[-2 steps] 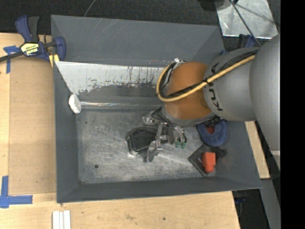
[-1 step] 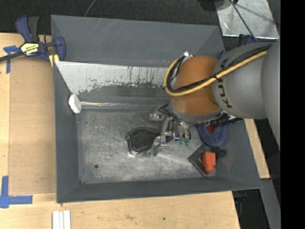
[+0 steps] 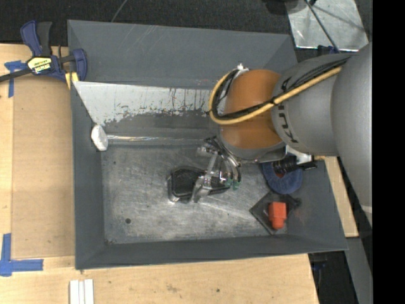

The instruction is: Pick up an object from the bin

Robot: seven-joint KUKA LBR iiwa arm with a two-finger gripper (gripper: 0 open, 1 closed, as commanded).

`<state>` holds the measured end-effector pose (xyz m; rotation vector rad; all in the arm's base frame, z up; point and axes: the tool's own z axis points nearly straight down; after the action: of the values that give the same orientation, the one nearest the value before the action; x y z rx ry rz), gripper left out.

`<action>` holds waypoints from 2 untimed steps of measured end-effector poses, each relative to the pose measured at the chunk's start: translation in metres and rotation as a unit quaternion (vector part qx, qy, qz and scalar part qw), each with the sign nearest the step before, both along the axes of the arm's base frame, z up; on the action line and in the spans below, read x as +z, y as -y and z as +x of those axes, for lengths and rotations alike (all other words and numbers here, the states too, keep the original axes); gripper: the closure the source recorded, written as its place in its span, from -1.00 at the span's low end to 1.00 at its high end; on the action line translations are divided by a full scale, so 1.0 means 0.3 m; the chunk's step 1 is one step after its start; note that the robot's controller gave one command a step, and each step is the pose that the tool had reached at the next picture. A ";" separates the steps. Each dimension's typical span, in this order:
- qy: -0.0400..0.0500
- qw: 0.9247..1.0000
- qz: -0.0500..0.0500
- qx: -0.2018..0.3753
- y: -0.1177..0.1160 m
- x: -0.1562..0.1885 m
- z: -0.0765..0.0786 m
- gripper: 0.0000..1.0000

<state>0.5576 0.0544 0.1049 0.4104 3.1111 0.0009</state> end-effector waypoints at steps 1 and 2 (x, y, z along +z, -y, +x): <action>-0.002 0.998 0.000 -0.055 0.020 -0.058 0.004 -1.00; -0.006 0.979 -0.002 -0.203 -0.038 -0.073 -0.015 -1.00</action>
Offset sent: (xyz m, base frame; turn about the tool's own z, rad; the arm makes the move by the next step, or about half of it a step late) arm -0.0010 -0.0056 -0.0349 0.1158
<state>0.5531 0.0658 0.0832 1.0363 2.9734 -0.0075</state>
